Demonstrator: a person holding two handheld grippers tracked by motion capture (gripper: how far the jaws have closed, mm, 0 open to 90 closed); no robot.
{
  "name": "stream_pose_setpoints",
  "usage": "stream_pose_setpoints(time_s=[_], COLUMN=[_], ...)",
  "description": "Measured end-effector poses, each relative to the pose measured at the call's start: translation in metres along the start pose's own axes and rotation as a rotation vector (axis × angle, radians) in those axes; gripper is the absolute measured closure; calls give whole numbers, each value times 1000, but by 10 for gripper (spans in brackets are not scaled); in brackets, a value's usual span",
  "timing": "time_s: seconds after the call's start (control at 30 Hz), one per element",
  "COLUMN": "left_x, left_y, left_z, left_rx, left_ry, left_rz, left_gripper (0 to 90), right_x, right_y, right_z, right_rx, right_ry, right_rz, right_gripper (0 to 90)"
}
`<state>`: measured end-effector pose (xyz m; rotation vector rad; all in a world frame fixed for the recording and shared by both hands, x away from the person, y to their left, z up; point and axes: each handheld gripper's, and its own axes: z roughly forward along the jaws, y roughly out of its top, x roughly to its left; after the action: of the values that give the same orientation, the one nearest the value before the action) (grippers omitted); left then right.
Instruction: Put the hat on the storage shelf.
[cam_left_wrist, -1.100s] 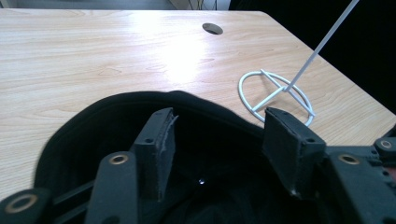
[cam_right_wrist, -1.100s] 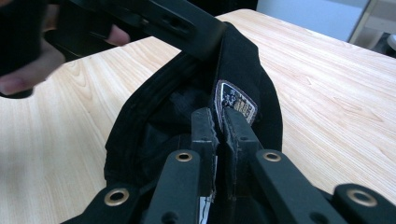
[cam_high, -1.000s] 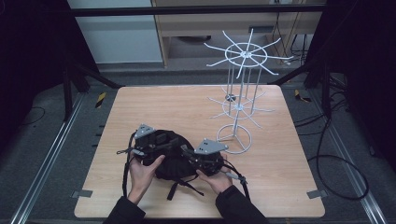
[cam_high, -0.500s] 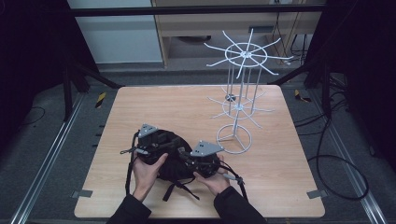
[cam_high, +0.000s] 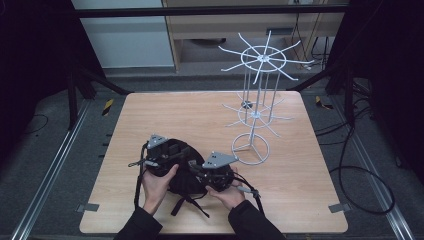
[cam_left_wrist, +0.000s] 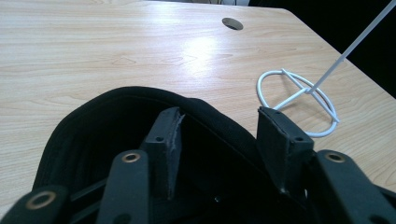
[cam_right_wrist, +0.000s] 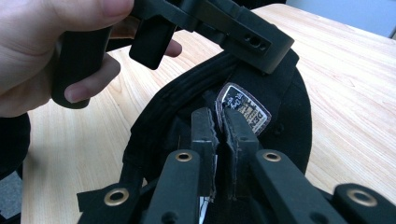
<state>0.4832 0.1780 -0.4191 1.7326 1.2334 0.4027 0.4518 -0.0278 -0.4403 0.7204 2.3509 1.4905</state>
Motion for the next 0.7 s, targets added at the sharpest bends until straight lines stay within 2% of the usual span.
stream_pose_setpoints(time_s=[0.13, 0.23, 0.27, 0.3, 0.43, 0.5, 0.57, 0.6, 0.7], left_x=[3, 2, 1, 0, -3, -4, -4, -4, -4], left_y=[-2, -3, -4, -4, -3, -2, -2, -1, 1], left_z=[0, 1, 1, 0, -5, -9, -10, -15, -21], left_rx=[0, -5, -11, -20, -40, -50, -53, -62, -76], left_ry=[-36, -40, -46, -51, -69, -76, -79, -86, -98], left_rz=[-44, -42, -40, -33, -16, -6, -3, 18, 39], left_gripper=[629, 720, 720, 784, 816, 823, 831, 832, 834], right_x=[1, 3, 4, 6, 8, 7, 6, 3, -4], right_y=[0, -1, -1, -1, -1, -1, -1, -1, -3], right_z=[3, 5, 7, 11, 9, 3, -1, -12, -25], right_rx=[5, 8, 11, 21, 26, 11, 4, -23, -47], right_ry=[3, 3, 5, 11, 37, 46, 43, 34, 15], right_rz=[1, 6, 9, 2, 2, 9, 9, 14, 21], right_gripper=[834, 815, 802, 761, 711, 679, 672, 659, 645])
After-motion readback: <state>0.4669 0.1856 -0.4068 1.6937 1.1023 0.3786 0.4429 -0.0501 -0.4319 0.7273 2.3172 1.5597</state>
